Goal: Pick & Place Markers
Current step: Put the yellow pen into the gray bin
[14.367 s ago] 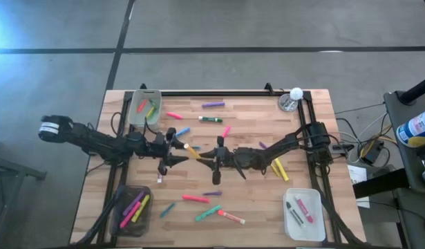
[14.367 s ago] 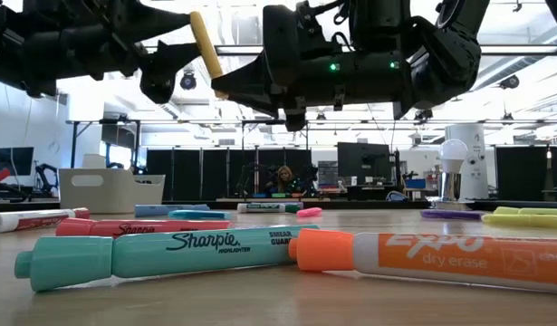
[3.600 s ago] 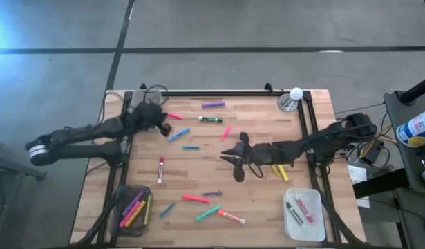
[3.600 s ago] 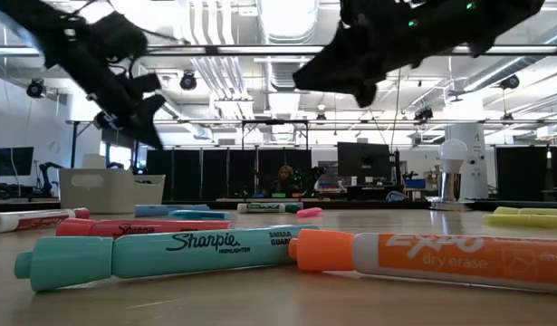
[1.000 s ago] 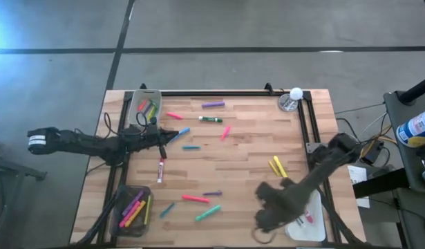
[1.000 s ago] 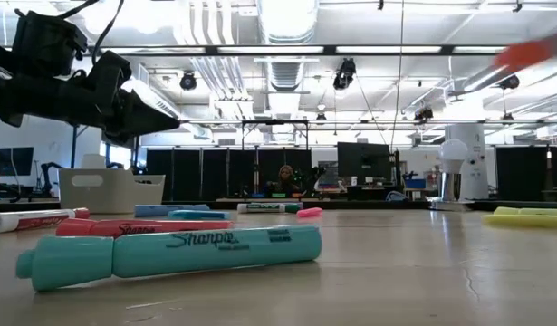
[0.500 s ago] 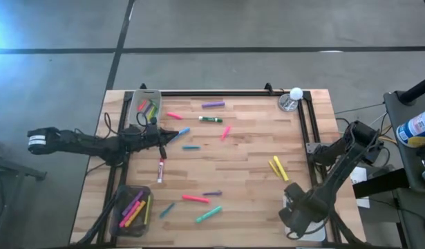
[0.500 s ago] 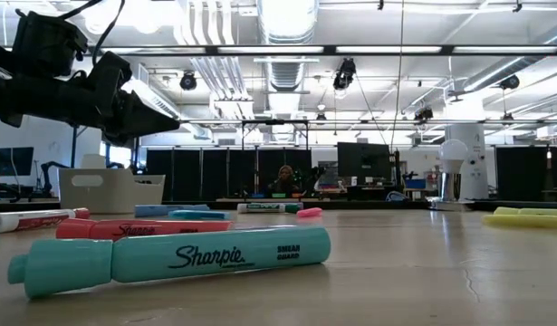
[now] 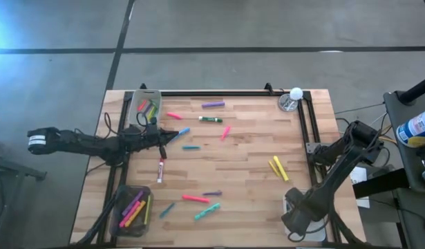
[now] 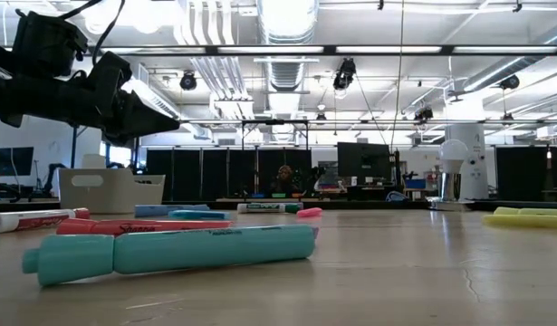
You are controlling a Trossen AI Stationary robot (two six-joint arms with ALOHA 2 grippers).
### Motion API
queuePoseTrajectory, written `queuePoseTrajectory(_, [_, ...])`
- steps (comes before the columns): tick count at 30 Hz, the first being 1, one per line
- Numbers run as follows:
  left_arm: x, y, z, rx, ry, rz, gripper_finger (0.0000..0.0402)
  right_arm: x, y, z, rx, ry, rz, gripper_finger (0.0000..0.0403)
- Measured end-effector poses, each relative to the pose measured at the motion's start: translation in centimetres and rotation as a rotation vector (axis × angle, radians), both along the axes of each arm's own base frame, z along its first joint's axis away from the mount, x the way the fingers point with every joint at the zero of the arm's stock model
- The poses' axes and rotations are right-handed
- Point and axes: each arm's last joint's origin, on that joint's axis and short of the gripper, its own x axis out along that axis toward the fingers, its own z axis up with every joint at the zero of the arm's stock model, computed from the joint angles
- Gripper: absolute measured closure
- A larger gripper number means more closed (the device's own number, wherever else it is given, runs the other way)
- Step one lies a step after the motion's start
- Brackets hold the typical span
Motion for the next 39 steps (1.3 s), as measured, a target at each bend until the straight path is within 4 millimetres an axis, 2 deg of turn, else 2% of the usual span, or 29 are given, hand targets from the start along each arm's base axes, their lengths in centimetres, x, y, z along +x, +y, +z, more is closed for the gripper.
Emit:
queuePoseTrajectory(4, [0.0, 0.0, 0.0, 0.0, 0.002, 0.0, 0.0402, 0.2, 0.2, 2.5, -0.044, 0.019, 0.02, 0.0244])
queuePoseTrajectory(8, [0.0, 0.0, -0.1, -0.001, 0.007, 0.0, 0.0402, 0.5, 0.0, 5.8, -0.169, -0.069, 0.073, 0.023])
queuePoseTrajectory(12, [0.0, 0.0, -0.1, -0.002, 0.008, 0.0, 0.0401, 1.5, -0.1, 8.3, -0.309, -0.324, 0.218, 0.0225])
queuePoseTrajectory(16, [0.0, 0.0, -0.2, -0.003, 0.018, 0.0, 0.0402, 2.7, -0.4, 9.4, -0.491, -0.57, 0.325, 0.0227])
queuePoseTrajectory(20, [0.0, 0.0, -0.2, -0.003, 0.019, 0.0, 0.0402, 3.8, -2.0, 8.5, -0.519, -0.509, 0.344, 0.0226])
queuePoseTrajectory(28, [0.0, 0.0, -0.2, -0.003, 0.02, 0.0, 0.0402, 5.4, -7.5, 5.3, -0.433, -0.28, 0.303, 0.0206])
queuePoseTrajectory(35, [0.0, 0.0, -0.2, -0.004, 0.021, 0.0, 0.0402, 5.0, -12.5, 2.4, -0.315, -0.336, 0.22, 0.0189])
queuePoseTrajectory(39, [0.0, 0.0, -0.2, -0.004, 0.021, 0.0, 0.0402, 4.3, -14.6, 0.9, -0.293, -0.372, 0.158, 0.0186])
